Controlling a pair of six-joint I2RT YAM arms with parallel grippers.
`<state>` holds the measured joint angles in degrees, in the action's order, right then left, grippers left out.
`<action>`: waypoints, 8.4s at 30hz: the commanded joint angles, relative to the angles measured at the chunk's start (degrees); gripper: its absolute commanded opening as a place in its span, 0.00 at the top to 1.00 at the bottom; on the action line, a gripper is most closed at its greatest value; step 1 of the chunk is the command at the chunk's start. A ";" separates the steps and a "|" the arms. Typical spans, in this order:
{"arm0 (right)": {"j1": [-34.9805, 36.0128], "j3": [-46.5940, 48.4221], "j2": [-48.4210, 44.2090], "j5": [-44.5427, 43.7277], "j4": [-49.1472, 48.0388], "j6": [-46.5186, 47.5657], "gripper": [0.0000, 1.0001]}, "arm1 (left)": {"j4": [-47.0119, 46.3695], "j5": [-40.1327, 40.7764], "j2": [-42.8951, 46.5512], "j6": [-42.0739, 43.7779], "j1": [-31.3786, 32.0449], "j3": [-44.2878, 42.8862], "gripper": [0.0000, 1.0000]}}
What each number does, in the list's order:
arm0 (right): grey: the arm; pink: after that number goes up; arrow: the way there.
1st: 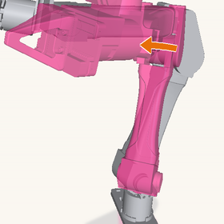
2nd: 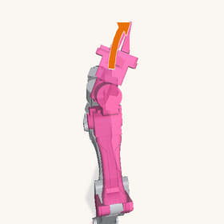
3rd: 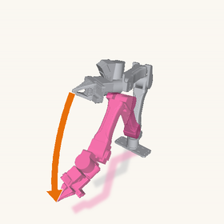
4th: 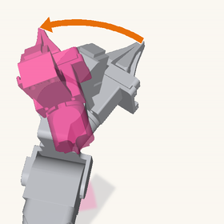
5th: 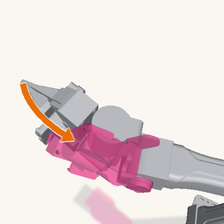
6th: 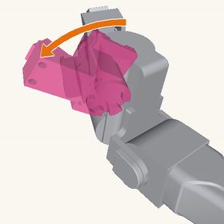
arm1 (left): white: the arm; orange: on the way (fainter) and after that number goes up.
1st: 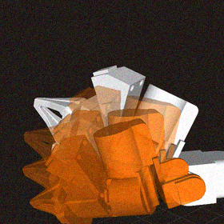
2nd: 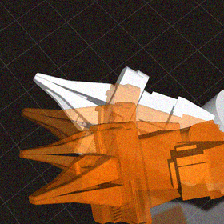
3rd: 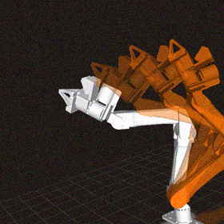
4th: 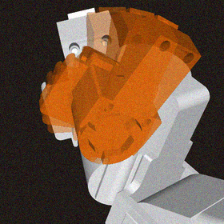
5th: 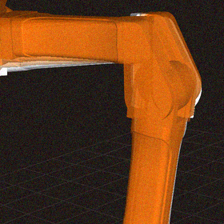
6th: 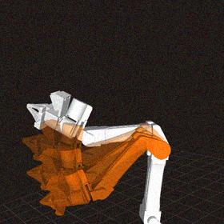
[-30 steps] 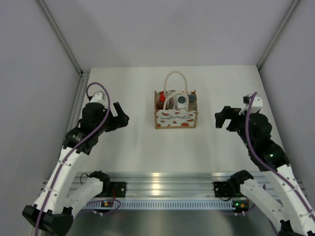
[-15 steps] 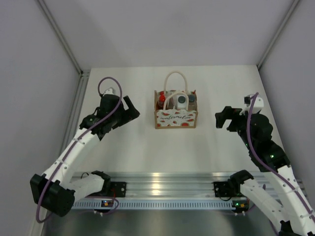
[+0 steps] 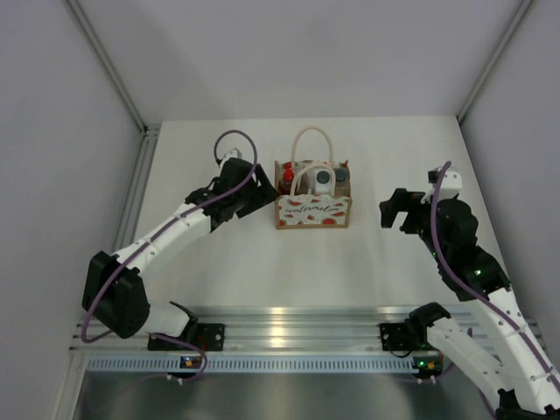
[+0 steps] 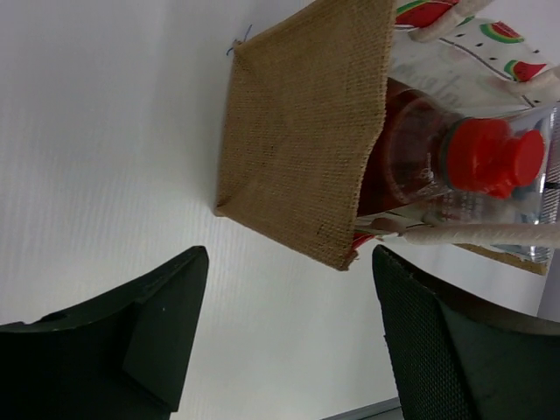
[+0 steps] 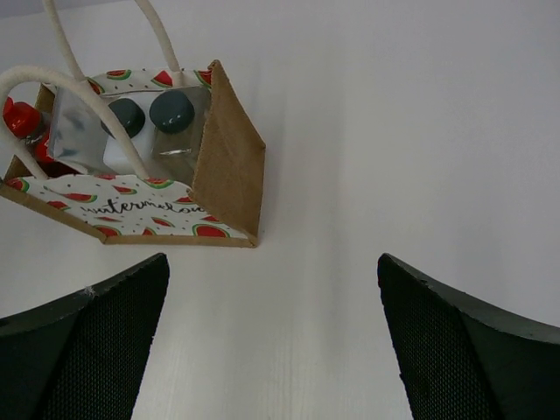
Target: Take the personal care products out of the canvas bag
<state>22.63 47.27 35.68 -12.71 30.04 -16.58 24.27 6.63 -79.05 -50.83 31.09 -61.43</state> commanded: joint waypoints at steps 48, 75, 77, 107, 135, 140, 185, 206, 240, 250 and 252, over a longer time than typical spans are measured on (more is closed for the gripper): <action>13.83 31.80 42.17 11.15 -5.71 3.39 0.15 | -10.74 2.15 -10.25 -1.47 4.06 5.09 1.00; 19.73 51.96 66.80 2.34 0.53 5.07 0.58 | -10.74 3.21 -8.41 -1.47 4.06 5.09 1.00; 20.26 52.58 67.59 0.42 1.94 4.37 0.58 | -10.74 3.30 -7.97 -1.55 4.06 5.09 1.00; 22.81 54.95 74.80 -3.54 8.89 1.55 0.46 | -10.65 4.97 -5.68 -1.64 4.06 5.62 1.00; 23.51 58.47 79.54 -6.80 9.33 0.41 0.78 | -10.74 6.55 -4.19 -3.84 4.06 5.88 1.00; 23.60 60.13 77.09 -7.50 9.24 1.29 1.00 | -10.74 6.64 -4.19 -3.84 4.06 5.88 1.00; 23.69 72.17 63.72 -11.55 10.30 11.30 1.00 | -10.56 6.90 -4.45 -3.31 4.06 6.23 1.00; 20.97 78.60 57.75 -19.90 10.65 14.73 1.00 | -10.65 7.08 -4.01 -3.05 4.06 5.97 1.00; -6.46 4.77 37.53 -15.85 -24.60 5.68 0.90 | -10.65 6.82 -2.17 -1.55 4.06 7.46 1.00; -5.76 14.15 37.45 -15.51 -12.84 5.33 0.02 | -10.65 5.58 -2.43 -0.59 4.06 7.20 1.00; -5.23 15.74 36.48 -14.45 -11.33 5.42 0.00 | -10.56 5.50 -2.43 -0.76 4.06 7.20 1.00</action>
<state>16.80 58.15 75.00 -27.83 15.62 -10.70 8.99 11.46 -82.26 -53.45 35.35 -55.64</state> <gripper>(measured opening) 0.987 0.039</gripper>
